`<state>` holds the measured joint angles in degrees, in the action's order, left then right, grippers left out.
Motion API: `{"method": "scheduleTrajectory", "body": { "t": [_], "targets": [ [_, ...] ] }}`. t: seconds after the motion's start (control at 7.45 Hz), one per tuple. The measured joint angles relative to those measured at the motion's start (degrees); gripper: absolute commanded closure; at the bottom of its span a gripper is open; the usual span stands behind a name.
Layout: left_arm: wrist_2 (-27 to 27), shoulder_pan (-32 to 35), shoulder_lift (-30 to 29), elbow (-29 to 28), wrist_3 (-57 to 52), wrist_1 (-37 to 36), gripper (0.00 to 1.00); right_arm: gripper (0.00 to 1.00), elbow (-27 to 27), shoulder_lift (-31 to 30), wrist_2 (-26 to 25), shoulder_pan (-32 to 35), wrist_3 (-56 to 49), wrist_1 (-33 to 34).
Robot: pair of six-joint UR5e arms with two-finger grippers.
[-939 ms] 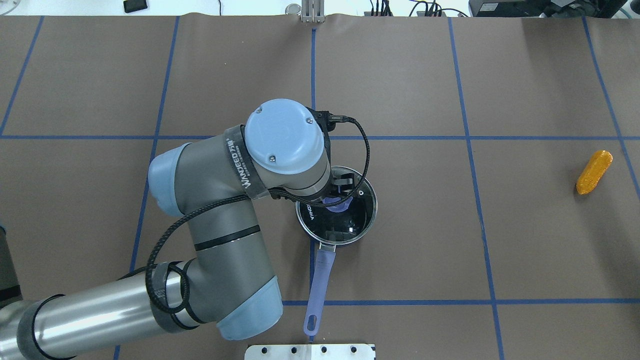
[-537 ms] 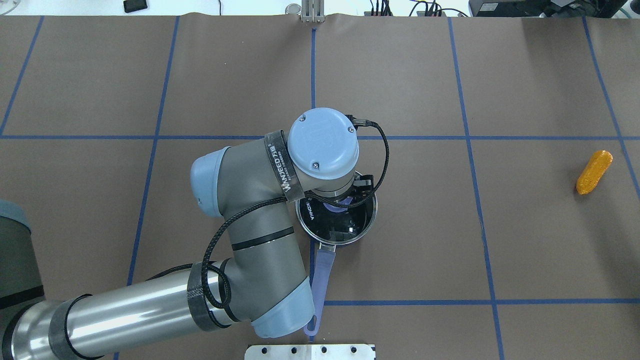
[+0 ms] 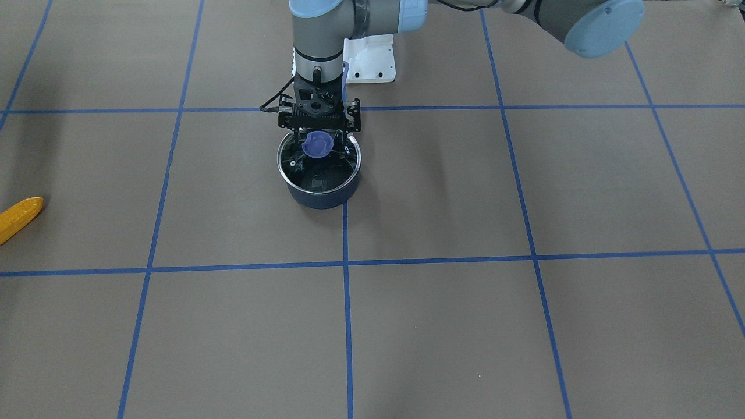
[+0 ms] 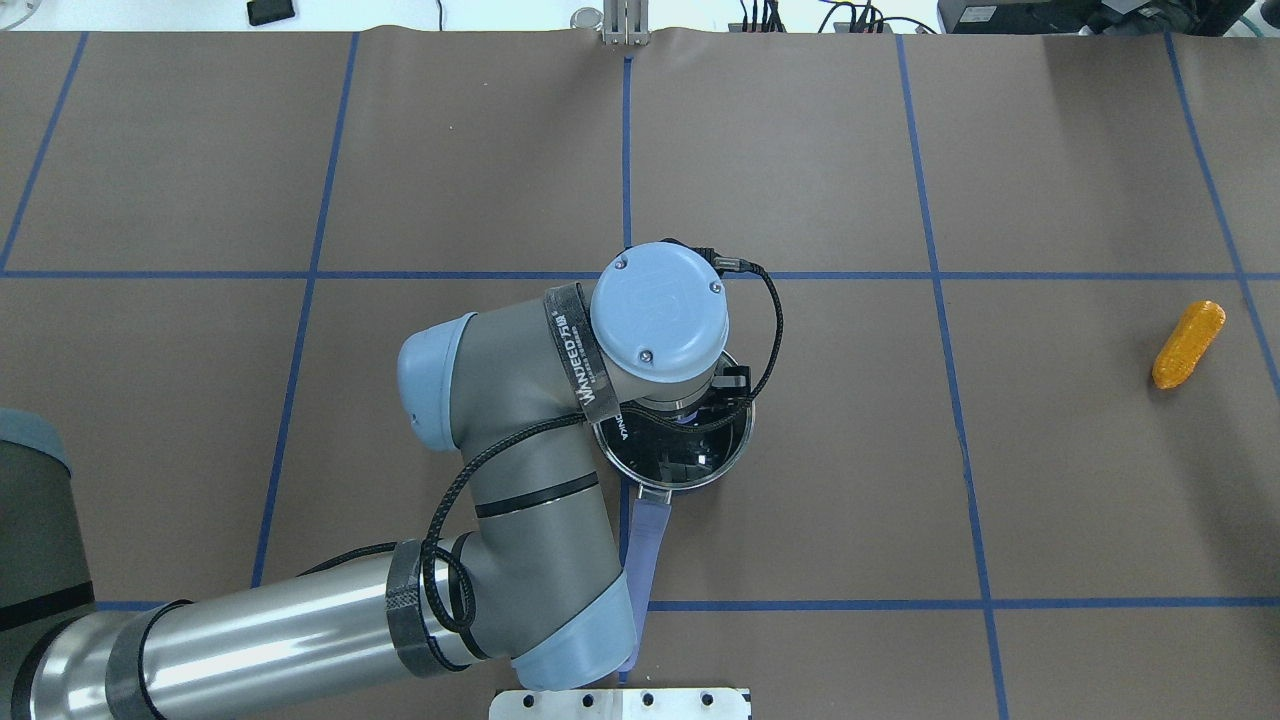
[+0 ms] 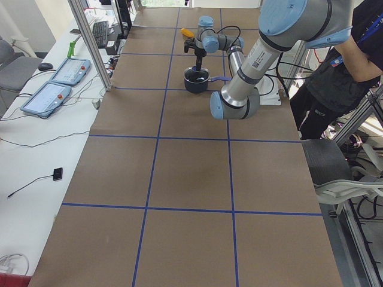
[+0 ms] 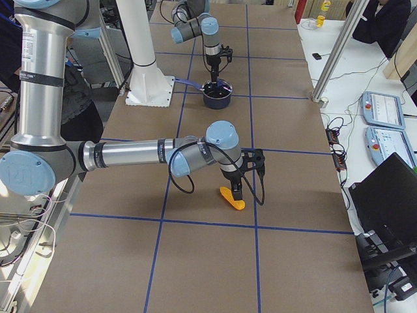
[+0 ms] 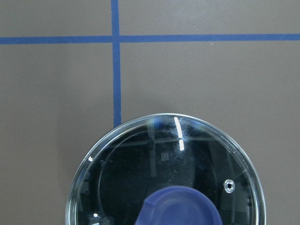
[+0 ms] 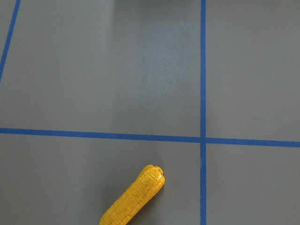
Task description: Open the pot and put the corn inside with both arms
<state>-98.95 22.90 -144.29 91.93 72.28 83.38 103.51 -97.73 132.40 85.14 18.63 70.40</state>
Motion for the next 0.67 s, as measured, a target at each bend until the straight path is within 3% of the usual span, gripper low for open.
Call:
{"method": "scheduleTrajectory", "body": {
  "t": [0.67],
  "targets": [
    [0.51, -0.16, -0.26, -0.90, -4.47, 2.15, 0.02, 0.00, -0.06, -0.09, 0.05, -0.06, 0.00, 0.00]
  ]
}}
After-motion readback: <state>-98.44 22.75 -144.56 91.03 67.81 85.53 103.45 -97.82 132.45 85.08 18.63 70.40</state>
